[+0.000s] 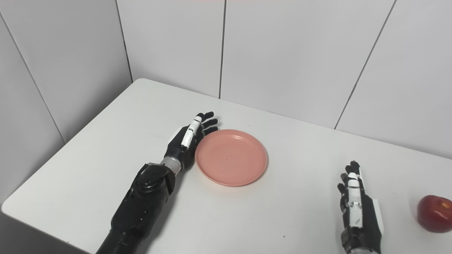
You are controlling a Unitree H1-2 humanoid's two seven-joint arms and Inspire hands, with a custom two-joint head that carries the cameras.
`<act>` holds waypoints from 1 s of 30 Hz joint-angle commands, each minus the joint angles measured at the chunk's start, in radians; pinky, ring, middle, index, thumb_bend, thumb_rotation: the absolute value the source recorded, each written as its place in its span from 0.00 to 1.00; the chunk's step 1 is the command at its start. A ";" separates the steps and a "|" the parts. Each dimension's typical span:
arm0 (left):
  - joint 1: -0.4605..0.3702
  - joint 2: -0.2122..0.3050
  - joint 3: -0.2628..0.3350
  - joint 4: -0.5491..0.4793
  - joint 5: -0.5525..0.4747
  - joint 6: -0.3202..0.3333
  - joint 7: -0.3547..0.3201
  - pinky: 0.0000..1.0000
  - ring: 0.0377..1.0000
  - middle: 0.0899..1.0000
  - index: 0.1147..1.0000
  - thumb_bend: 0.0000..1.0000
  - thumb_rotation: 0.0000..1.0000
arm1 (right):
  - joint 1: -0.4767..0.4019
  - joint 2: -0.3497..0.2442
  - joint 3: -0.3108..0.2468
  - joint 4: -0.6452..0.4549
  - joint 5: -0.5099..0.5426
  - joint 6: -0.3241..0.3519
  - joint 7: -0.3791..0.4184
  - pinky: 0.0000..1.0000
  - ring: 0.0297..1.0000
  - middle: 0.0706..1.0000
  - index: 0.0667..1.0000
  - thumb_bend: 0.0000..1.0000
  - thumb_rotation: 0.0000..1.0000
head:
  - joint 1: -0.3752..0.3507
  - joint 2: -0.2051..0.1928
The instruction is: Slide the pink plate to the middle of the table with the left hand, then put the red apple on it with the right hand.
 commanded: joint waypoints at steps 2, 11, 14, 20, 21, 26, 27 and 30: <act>-0.001 -0.031 -0.032 -0.009 0.007 0.052 -0.017 0.86 0.87 0.87 0.84 0.35 1.00 | -0.028 0.008 0.001 -0.030 0.004 -0.048 0.001 1.00 1.00 1.00 1.00 0.24 1.00 | -0.007 0.002; 0.012 -0.057 -0.066 -0.038 0.013 0.076 -0.020 0.87 0.88 0.88 0.85 0.34 1.00 | -0.030 0.012 0.005 -0.022 -0.008 -0.066 0.001 1.00 1.00 1.00 1.00 0.21 1.00 | -0.021 0.011; 0.013 -0.067 -0.076 -0.038 0.019 0.078 -0.014 0.86 0.88 0.88 0.85 0.34 1.00 | -0.032 0.014 0.004 -0.021 -0.003 -0.064 0.001 1.00 1.00 1.00 1.00 0.22 1.00 | -0.032 0.015; 0.015 -0.093 -0.085 -0.060 0.032 0.095 -0.004 0.85 0.87 0.87 0.85 0.34 1.00 | -0.031 0.018 0.011 -0.027 -0.023 -0.055 -0.010 1.00 0.99 0.99 1.00 0.23 1.00 | -0.052 0.024; 0.017 -0.098 -0.090 -0.065 0.033 0.098 -0.006 0.85 0.87 0.87 0.85 0.34 1.00 | -0.031 0.020 0.010 -0.029 -0.016 -0.052 -0.007 1.00 0.99 0.99 1.00 0.23 1.00 | -0.058 0.026; 0.017 -0.119 -0.101 -0.073 0.031 0.111 -0.006 0.87 0.88 0.88 0.86 0.35 1.00 | -0.033 0.031 0.010 -0.035 -0.012 -0.044 -0.013 1.00 1.00 1.00 1.00 0.22 1.00 | -0.076 0.032; 0.018 -0.125 -0.103 -0.073 0.032 0.115 -0.005 0.86 0.87 0.88 0.86 0.35 1.00 | -0.032 0.034 0.011 -0.035 -0.016 -0.046 -0.017 1.00 0.99 1.00 1.00 0.21 1.00 | -0.078 0.032; 0.024 -0.135 -0.109 -0.076 0.036 0.117 -0.005 0.86 0.88 0.88 0.85 0.35 1.00 | -0.030 0.038 0.014 -0.036 -0.020 -0.054 -0.019 1.00 0.99 0.99 1.00 0.21 1.00 | -0.085 0.035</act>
